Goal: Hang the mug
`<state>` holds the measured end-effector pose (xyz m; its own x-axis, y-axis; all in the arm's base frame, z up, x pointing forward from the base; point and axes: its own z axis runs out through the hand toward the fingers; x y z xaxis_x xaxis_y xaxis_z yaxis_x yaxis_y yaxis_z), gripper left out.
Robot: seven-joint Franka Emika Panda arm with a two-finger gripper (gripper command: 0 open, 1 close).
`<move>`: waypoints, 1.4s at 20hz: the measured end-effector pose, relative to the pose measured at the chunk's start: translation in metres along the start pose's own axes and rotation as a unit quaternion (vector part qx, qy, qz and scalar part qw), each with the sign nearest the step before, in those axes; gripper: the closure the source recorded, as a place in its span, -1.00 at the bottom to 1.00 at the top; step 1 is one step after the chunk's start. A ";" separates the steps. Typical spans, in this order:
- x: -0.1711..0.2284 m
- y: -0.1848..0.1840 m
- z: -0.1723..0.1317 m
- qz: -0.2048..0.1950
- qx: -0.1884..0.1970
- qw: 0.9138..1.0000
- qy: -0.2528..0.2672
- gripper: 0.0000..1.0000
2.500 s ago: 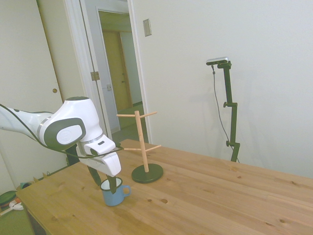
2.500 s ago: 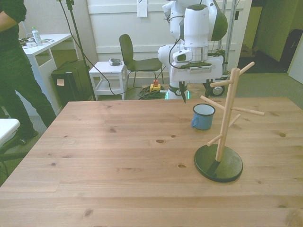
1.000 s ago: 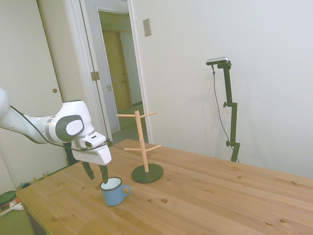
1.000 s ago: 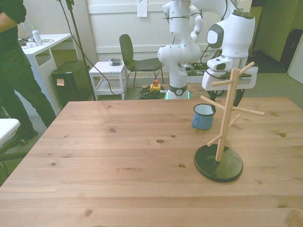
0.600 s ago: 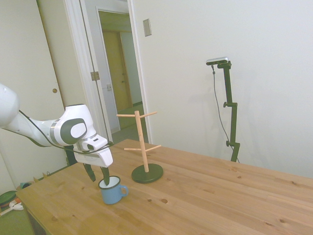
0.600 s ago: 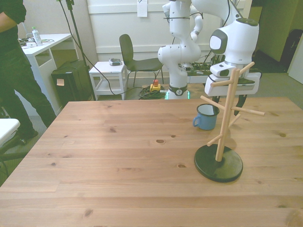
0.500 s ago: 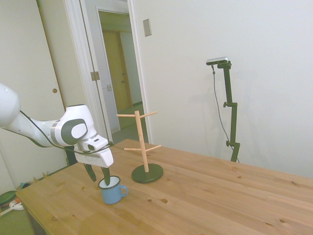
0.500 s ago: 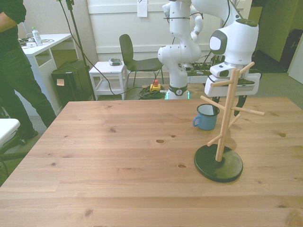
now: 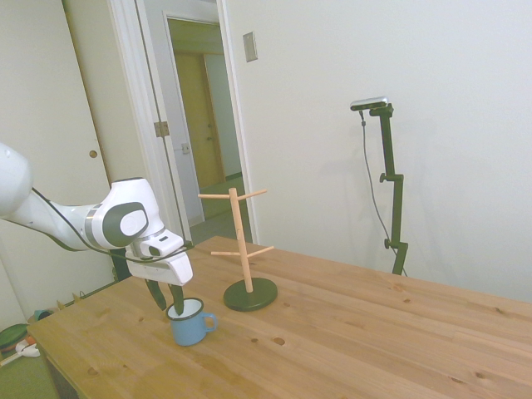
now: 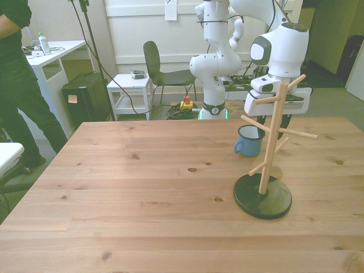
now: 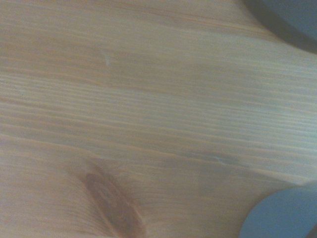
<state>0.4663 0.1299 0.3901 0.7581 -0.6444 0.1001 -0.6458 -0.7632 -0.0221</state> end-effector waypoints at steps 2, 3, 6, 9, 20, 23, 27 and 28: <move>0.004 0.003 -0.001 0.005 0.001 1.000 0.001 1.00; 0.005 0.006 -0.001 0.008 0.001 1.000 0.001 1.00; 0.009 0.012 -0.002 0.015 0.001 1.000 0.001 1.00; 0.010 0.016 -0.001 0.018 0.000 1.000 0.000 1.00; 0.015 0.023 0.003 0.019 -0.003 1.000 -0.004 1.00; 0.018 0.029 -0.001 0.009 -0.003 1.000 -0.003 1.00; 0.017 0.051 -0.026 -0.004 -0.015 1.000 0.014 1.00; 0.016 0.057 -0.037 -0.007 -0.018 1.000 0.022 1.00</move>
<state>0.4380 0.0780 0.4271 0.7630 -0.6300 0.1444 -0.6383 -0.7697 0.0148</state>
